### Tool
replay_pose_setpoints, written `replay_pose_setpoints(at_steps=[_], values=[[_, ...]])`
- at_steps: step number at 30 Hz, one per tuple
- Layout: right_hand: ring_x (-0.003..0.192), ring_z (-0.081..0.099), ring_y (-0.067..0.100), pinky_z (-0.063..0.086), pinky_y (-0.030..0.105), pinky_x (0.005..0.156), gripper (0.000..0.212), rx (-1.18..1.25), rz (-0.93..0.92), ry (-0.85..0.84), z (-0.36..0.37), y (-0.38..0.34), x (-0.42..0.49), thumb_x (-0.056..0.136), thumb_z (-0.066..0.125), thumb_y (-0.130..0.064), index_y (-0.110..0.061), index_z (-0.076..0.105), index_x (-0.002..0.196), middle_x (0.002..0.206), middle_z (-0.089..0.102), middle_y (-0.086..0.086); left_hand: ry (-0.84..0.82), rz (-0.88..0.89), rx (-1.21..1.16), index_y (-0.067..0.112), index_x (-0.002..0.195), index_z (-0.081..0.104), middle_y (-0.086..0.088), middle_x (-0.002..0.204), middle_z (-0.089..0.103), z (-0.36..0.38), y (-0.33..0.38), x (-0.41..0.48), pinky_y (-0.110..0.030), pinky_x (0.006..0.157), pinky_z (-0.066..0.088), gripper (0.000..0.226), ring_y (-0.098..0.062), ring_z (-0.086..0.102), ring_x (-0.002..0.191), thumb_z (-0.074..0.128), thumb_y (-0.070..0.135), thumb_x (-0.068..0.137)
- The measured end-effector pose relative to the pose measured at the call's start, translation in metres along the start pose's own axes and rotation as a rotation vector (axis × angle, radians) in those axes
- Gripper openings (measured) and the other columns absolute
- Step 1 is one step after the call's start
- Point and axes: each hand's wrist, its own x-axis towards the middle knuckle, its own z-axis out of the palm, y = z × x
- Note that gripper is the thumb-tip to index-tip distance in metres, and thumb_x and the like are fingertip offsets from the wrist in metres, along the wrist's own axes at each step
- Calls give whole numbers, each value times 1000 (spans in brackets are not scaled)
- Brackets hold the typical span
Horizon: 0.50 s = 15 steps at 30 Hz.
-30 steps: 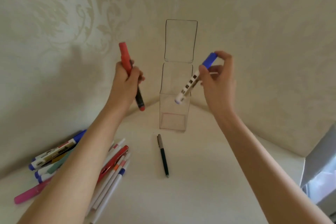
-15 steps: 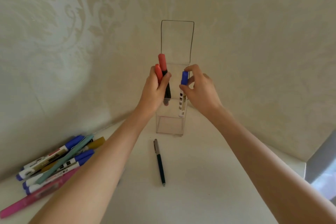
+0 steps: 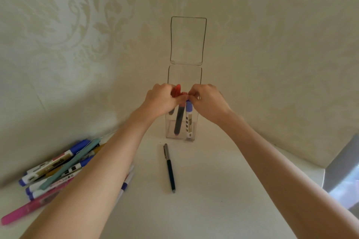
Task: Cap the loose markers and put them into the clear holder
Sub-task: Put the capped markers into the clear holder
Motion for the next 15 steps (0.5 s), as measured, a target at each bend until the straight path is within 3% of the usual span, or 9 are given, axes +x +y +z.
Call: replay_pose_setpoints(at_steps=[6, 9, 12, 15], values=[[105, 50, 21, 39, 25, 79, 29, 6, -34, 48, -3, 0, -10, 95, 41, -11, -12, 61, 114, 113, 64, 8, 142, 14, -110, 9, 113, 56, -2, 99, 60, -4, -1, -7, -25, 75, 41, 29, -17, 57, 89, 60, 24, 88], [113, 49, 22, 38, 23, 85, 31, 64, -57, 128, -9, -4, -22, 93, 45, -9, -10, 56, 122, 122, 59, 7, 176, 68, -57, 13, 116, 57, -6, 114, 59, -7, -6, -17, -29, 83, 44, 33, -19, 56, 98, 59, 30, 88], [100, 52, 16, 37, 18, 80, 28, 142, -88, 211, -11, -12, -44, 92, 48, -7, -11, 60, 116, 117, 59, 4, 203, 97, -38, 16, 118, 56, -1, 116, 56, -21, -10, -41, -18, 77, 41, 33, -12, 53, 95, 57, 31, 89], [87, 53, 10, 43, 19, 74, 19, 180, -87, 128, 2, -21, -72, 93, 48, -12, -14, 62, 106, 105, 61, -2, 131, -9, -17, 16, 110, 59, 4, 102, 60, -31, -26, -79, -13, 70, 39, 23, -8, 54, 88, 55, 27, 90]])
